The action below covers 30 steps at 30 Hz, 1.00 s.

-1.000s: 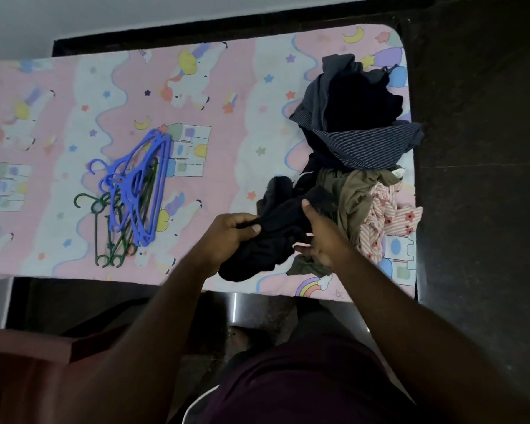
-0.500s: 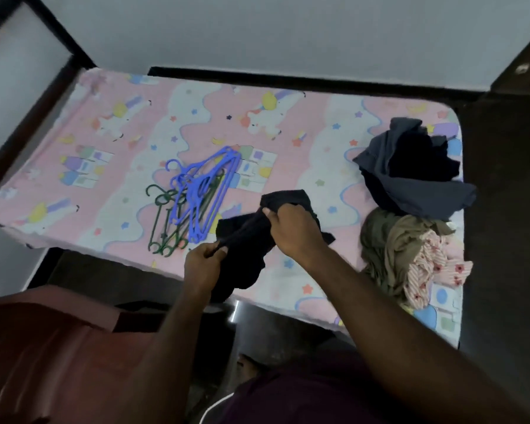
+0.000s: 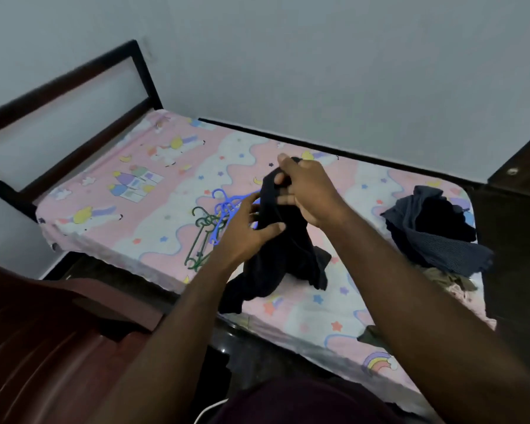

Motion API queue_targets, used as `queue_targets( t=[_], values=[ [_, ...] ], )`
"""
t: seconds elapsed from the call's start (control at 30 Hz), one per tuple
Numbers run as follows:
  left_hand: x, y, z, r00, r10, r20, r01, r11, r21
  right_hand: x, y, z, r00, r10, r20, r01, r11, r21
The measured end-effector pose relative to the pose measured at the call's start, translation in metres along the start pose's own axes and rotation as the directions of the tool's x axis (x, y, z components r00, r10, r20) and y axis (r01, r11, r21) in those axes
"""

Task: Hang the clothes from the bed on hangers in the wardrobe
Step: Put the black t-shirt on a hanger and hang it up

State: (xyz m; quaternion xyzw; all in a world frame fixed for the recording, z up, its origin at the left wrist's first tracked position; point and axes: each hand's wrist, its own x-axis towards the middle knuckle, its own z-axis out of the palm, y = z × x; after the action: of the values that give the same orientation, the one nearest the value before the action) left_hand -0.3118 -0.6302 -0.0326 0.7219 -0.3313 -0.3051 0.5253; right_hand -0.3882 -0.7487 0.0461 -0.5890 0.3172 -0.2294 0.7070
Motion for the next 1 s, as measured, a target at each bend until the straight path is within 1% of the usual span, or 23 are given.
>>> queue_targets(
  t=[0.03, 0.07, 0.1, 0.17, 0.23, 0.33, 0.4, 0.43, 0.5, 0.53, 0.6, 0.63, 0.7, 0.73, 0.77, 0.8, 0.83, 0.87, 0.9, 0.93, 0.97, 1.0],
  values=[
    [-0.002, 0.003, 0.003, 0.999, 0.021, -0.035, -0.02, 0.999, 0.042, -0.001, -0.008, 0.008, 1.0, 0.008, 0.012, -0.01, 0.993, 0.119],
    [-0.002, 0.004, 0.008, 0.994, 0.039, -0.104, -0.031, 0.997, 0.076, -0.001, -0.015, 0.014, 1.0, 0.004, 0.025, -0.009, 0.98, 0.199],
    [-0.003, 0.004, 0.011, 0.981, 0.048, -0.189, -0.031, 0.995, 0.092, -0.004, -0.023, 0.021, 0.999, -0.009, 0.034, 0.0, 0.968, 0.251],
    [-0.003, 0.002, 0.011, 0.939, 0.015, -0.343, 0.027, 0.993, 0.116, -0.008, -0.035, 0.028, 0.998, -0.039, 0.043, 0.023, 0.946, 0.324],
    [-0.001, -0.002, -0.001, 0.896, 0.026, -0.443, 0.067, 0.979, 0.193, -0.01, -0.048, 0.024, 0.998, -0.063, 0.005, 0.057, 0.933, 0.356],
    [-0.002, 0.001, -0.031, 0.828, 0.092, -0.553, 0.063, 0.965, 0.256, -0.01, -0.064, 0.003, 0.995, -0.079, -0.064, 0.095, 0.943, 0.319],
    [-0.001, 0.007, -0.051, 0.797, 0.149, -0.585, 0.03, 0.958, 0.285, -0.008, -0.069, -0.011, 0.996, -0.083, -0.039, 0.09, 0.97, 0.224],
    [0.001, 0.012, -0.058, 0.783, 0.174, -0.597, 0.004, 0.959, 0.284, -0.005, -0.071, -0.016, 0.996, -0.086, -0.011, 0.087, 0.986, 0.14],
    [0.006, 0.023, -0.068, 0.769, 0.19, -0.611, -0.039, 0.967, 0.251, -0.001, -0.075, -0.023, 0.996, -0.089, 0.011, 0.09, 0.992, -0.089],
    [0.008, 0.028, -0.071, 0.774, 0.166, -0.611, -0.047, 0.978, 0.205, 0.002, -0.077, -0.026, 0.995, -0.097, -0.002, 0.094, 0.971, -0.219],
    [0.011, 0.039, -0.075, 0.803, 0.109, -0.586, -0.052, 0.992, 0.113, 0.011, -0.079, -0.039, 0.991, -0.13, -0.029, 0.101, 0.874, -0.476],
    [0.013, 0.043, -0.076, 0.812, 0.107, -0.573, -0.051, 0.992, 0.112, 0.016, -0.078, -0.047, 0.986, -0.16, -0.036, 0.106, 0.791, -0.602],
    [0.014, 0.052, -0.076, 0.818, 0.153, -0.554, -0.056, 0.981, 0.187, 0.028, -0.075, -0.065, 0.972, -0.228, -0.051, 0.099, 0.599, -0.795],
    [0.012, 0.055, -0.075, 0.823, 0.188, -0.536, -0.068, 0.97, 0.235, 0.033, -0.074, -0.071, 0.966, -0.25, -0.064, 0.09, 0.557, -0.825],
    [0.009, 0.059, -0.072, 0.831, 0.223, -0.509, -0.088, 0.957, 0.275, 0.037, -0.072, -0.078, 0.97, -0.236, -0.066, 0.095, 0.611, -0.786],
    [0.005, 0.061, -0.068, 0.849, 0.251, -0.464, -0.106, 0.943, 0.317, 0.041, -0.07, -0.082, 0.98, -0.192, -0.059, 0.108, 0.751, -0.651],
    [0.002, 0.063, -0.065, 0.873, 0.284, -0.397, -0.108, 0.905, 0.411, 0.044, -0.069, -0.086, 0.993, -0.115, -0.038, 0.086, 0.891, -0.446],
    [-0.001, 0.064, -0.061, 0.904, 0.305, -0.3, -0.087, 0.818, 0.568, 0.046, -0.07, -0.088, 0.999, -0.051, 0.002, 0.05, 0.97, -0.239],
    [-0.001, 0.064, -0.059, 0.935, 0.292, -0.2, -0.054, 0.677, 0.734, 0.048, -0.073, -0.09, 0.999, -0.026, 0.032, 0.03, 0.993, -0.111],
    [0.0, 0.062, -0.057, 0.958, 0.254, -0.133, -0.02, 0.524, 0.852, 0.051, -0.075, -0.092, 0.999, -0.03, 0.036, 0.032, 0.999, -0.037],
    [0.003, 0.061, -0.055, 0.967, 0.219, -0.128, 0.026, 0.418, 0.908, 0.053, -0.078, -0.093, 0.999, -0.045, 0.016, 0.045, 0.999, 0.002],
    [0.004, 0.061, -0.053, 0.965, 0.182, -0.187, 0.104, 0.39, 0.915, 0.056, -0.08, -0.095, 0.998, -0.061, -0.014, 0.062, 0.997, 0.036]
  ],
)
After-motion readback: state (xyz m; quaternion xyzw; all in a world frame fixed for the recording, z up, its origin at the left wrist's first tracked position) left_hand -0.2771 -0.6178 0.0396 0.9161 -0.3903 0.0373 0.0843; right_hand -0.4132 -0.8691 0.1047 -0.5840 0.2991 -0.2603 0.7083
